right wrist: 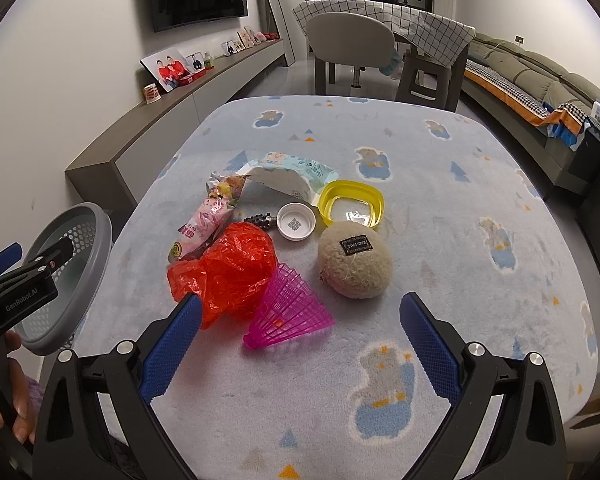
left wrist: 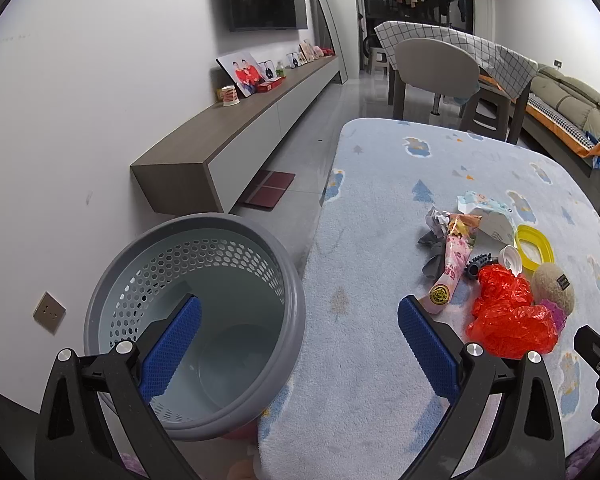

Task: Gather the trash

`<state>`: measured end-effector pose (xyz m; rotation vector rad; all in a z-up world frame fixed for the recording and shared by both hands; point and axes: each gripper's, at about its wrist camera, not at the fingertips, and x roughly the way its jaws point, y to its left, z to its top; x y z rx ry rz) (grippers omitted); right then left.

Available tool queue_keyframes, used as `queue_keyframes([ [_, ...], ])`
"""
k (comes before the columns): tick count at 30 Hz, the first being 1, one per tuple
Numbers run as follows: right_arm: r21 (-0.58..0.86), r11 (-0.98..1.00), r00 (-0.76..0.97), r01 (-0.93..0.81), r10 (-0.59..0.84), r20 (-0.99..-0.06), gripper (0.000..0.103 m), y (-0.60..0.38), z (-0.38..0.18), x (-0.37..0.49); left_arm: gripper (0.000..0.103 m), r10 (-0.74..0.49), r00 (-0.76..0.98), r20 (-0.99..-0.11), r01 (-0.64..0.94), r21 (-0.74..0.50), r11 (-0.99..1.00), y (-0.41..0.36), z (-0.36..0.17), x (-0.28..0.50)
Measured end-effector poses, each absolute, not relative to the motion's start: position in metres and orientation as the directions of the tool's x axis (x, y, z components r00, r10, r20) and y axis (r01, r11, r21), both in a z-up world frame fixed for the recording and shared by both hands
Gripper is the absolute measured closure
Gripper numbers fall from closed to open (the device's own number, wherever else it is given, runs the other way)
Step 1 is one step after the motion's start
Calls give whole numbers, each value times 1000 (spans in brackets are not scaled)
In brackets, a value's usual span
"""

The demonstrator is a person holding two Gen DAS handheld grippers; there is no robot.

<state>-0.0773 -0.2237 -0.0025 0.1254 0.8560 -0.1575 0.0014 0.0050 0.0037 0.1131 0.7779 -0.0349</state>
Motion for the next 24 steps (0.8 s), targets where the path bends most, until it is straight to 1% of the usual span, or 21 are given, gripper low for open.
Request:
queue_keyframes([
  [24,46,981,647,190,-90,-757,9,-224,-1,-78,6,11,713,-701,72,88,994,6,3,1],
])
